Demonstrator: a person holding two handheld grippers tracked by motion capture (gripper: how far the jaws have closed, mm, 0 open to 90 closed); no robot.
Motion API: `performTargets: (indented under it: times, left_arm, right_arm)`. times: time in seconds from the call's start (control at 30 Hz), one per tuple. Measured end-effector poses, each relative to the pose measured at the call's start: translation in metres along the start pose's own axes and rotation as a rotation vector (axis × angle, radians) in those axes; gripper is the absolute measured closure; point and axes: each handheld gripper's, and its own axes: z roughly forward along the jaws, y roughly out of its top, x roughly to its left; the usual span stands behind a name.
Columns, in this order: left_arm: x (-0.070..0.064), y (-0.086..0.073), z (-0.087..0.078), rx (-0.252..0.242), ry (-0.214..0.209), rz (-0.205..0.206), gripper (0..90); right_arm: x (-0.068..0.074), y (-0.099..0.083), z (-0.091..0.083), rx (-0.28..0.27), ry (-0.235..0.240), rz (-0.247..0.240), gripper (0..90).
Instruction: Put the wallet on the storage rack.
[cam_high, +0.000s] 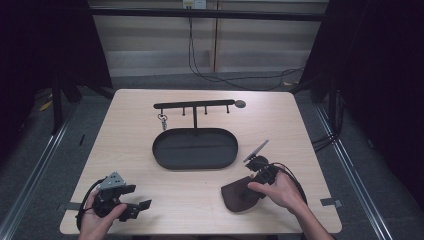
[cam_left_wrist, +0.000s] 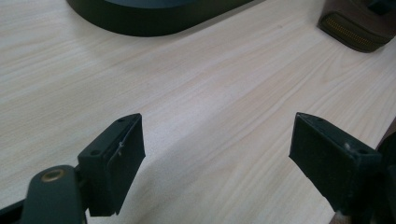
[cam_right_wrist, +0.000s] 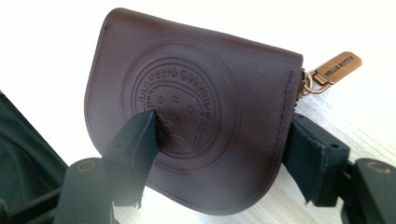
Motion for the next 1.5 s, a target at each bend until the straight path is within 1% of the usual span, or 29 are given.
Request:
performTargets:
  times: [0.13, 0.17, 0.33, 0.37, 0.4, 0.47, 0.6, 0.63, 0.67, 0.73, 0.77, 0.8, 0.9, 0.93, 0.97, 1.07, 1.2, 1.23, 1.33, 1.37, 1.4, 1.43, 1.5]
  left_arm:
    - [0.0, 0.0, 0.0, 0.002, -0.005, -0.001, 17.8]
    - [0.0, 0.0, 0.0, 0.002, -0.003, 0.0, 17.8]
    - [0.0, 0.0, 0.0, 0.002, -0.004, 0.001, 17.8]
    - [0.0, 0.0, 0.0, 0.002, -0.002, 0.001, 17.8]
    - [0.0, 0.0, 0.0, 0.002, -0.002, 0.001, 17.7]
    - [0.0, 0.0, 0.0, 0.0, 0.0, 0.001, 17.7]
    - [0.0, 0.0, -0.001, -0.003, 0.001, 0.001, 17.8]
    - [0.0, 0.0, -0.001, -0.003, 0.002, 0.001, 17.8]
    - [0.0, 0.0, -0.001, -0.003, 0.002, 0.003, 17.8]
    - [0.0, 0.0, -0.001, -0.002, 0.002, 0.001, 17.8]
    - [0.0, 0.0, -0.001, -0.003, 0.002, 0.003, 17.8]
    - [0.0, 0.0, -0.001, -0.004, 0.001, 0.001, 17.7]
    - [0.0, 0.0, -0.001, -0.002, 0.007, 0.003, 17.8]
    - [0.001, 0.0, -0.001, -0.002, 0.004, 0.002, 17.8]
    - [0.0, 0.0, -0.001, -0.004, 0.001, -0.001, 17.8]
    - [0.0, 0.0, -0.001, -0.004, 0.002, 0.002, 17.8]
    - [0.001, 0.0, -0.001, -0.003, -0.001, 0.001, 17.8]
    - [0.001, 0.0, -0.001, -0.003, -0.001, 0.002, 17.8]
    - [0.001, 0.001, -0.001, -0.006, -0.005, -0.003, 17.8]
    - [0.002, 0.001, -0.001, -0.005, 0.002, 0.001, 17.8]
    - [0.002, 0.001, -0.001, -0.005, 0.002, 0.001, 17.7]
    - [0.002, 0.001, -0.001, -0.003, 0.0, -0.001, 17.8]
    - [0.002, 0.001, -0.001, -0.004, -0.001, -0.002, 17.8]
  right_arm:
    - [0.0, 0.0, -0.001, -0.009, -0.009, -0.002, 31.1]
    - [0.001, -0.001, -0.001, -0.01, -0.011, 0.004, 31.4]
    - [0.002, -0.001, -0.002, -0.012, -0.018, 0.007, 32.4]
    - [0.001, -0.001, -0.004, -0.022, -0.016, 0.005, 34.9]
    - [0.001, -0.001, -0.004, -0.022, -0.016, 0.005, 34.9]
    - [0.0, -0.001, -0.007, -0.031, -0.013, 0.016, 39.2]
    - [0.002, 0.0, -0.009, -0.031, -0.022, 0.014, 40.5]
    - [0.003, 0.001, -0.011, -0.037, -0.028, 0.014, 43.8]
    - [0.003, 0.001, -0.011, -0.037, -0.028, 0.014, 43.8]
    - [0.002, 0.001, -0.016, -0.053, -0.022, 0.018, 48.1]
    - [0.003, 0.002, -0.018, -0.058, -0.024, 0.019, 48.5]
    - [0.003, 0.002, -0.019, -0.06, -0.032, 0.016, 49.5]
    - [0.005, 0.003, -0.023, -0.078, -0.033, 0.006, 53.8]
    - [0.005, 0.003, -0.025, -0.078, -0.033, 0.008, 54.2]
    - [0.006, 0.004, -0.027, -0.083, -0.045, 0.002, 55.1]
    - [0.006, 0.005, -0.029, -0.083, -0.042, 0.005, 55.9]
    - [0.007, 0.007, -0.032, -0.091, -0.061, -0.003, 56.5]
    - [0.006, 0.008, -0.034, -0.096, -0.073, 0.001, 56.7]
    - [0.005, 0.01, -0.037, -0.102, -0.076, 0.002, 58.8]
    - [0.004, 0.011, -0.041, -0.113, -0.066, 0.005, 59.9]
    - [0.004, 0.011, -0.041, -0.113, -0.066, 0.005, 59.9]
    - [0.005, 0.013, -0.043, -0.104, -0.088, -0.001, 60.2]
    - [0.005, 0.014, -0.045, -0.105, -0.09, -0.001, 61.4]
